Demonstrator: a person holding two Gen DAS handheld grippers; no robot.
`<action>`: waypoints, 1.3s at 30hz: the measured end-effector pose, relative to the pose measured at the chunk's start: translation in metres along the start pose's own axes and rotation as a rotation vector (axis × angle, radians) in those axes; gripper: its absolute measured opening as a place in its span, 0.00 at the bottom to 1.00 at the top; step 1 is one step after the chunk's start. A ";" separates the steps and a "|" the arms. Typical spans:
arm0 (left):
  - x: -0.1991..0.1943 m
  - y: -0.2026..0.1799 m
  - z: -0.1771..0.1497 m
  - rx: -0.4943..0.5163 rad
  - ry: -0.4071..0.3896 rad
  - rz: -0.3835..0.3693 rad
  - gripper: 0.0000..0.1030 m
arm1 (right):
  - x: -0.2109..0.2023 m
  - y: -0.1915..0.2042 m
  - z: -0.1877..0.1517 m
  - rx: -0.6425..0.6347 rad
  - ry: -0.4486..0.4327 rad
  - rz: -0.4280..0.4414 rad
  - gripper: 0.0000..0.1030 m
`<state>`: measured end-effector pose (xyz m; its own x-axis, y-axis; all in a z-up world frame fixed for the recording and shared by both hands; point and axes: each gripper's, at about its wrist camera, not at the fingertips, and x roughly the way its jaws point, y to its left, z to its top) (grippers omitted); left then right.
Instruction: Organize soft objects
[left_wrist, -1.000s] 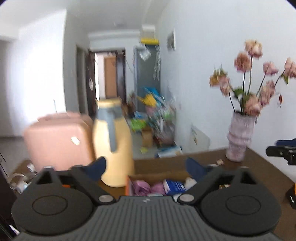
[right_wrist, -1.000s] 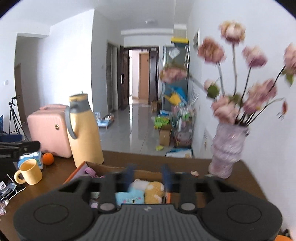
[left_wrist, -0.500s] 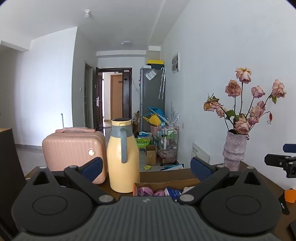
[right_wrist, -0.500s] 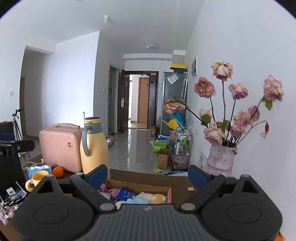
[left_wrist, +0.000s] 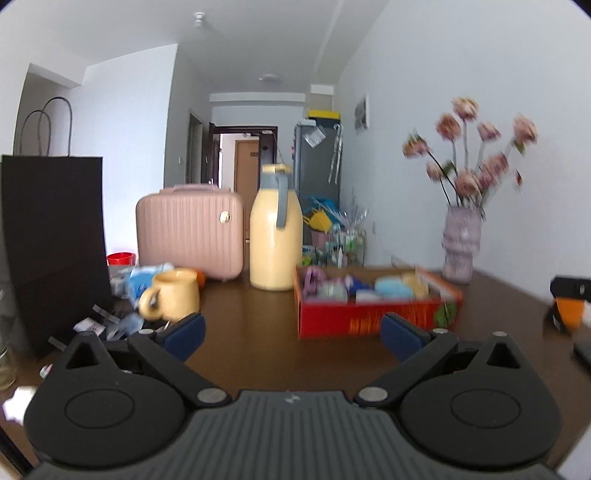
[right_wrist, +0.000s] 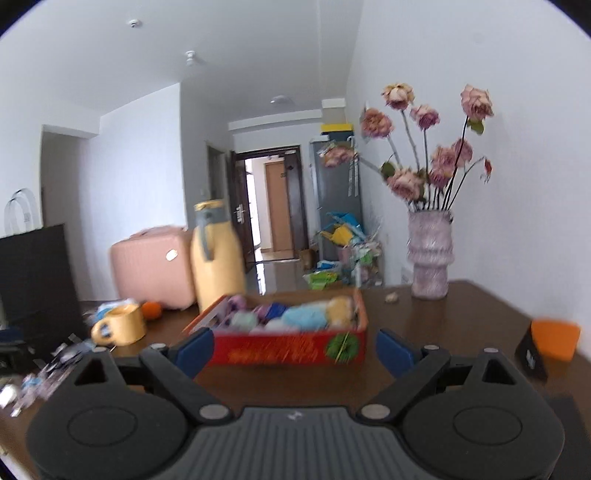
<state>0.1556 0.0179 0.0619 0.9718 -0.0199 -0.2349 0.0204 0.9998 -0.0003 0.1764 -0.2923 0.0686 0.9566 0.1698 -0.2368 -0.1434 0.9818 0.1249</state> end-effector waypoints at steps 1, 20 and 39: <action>-0.011 0.000 -0.009 0.008 0.003 0.013 1.00 | -0.012 0.005 -0.011 -0.004 0.002 0.000 0.91; -0.131 -0.018 -0.060 0.044 -0.030 0.003 1.00 | -0.127 0.081 -0.111 -0.083 0.051 0.084 0.97; -0.131 -0.011 -0.060 0.029 -0.032 0.022 1.00 | -0.121 0.071 -0.104 -0.043 0.036 0.058 1.00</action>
<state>0.0139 0.0096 0.0344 0.9790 0.0010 -0.2036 0.0059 0.9994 0.0332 0.0236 -0.2344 0.0062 0.9366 0.2290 -0.2651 -0.2101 0.9728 0.0980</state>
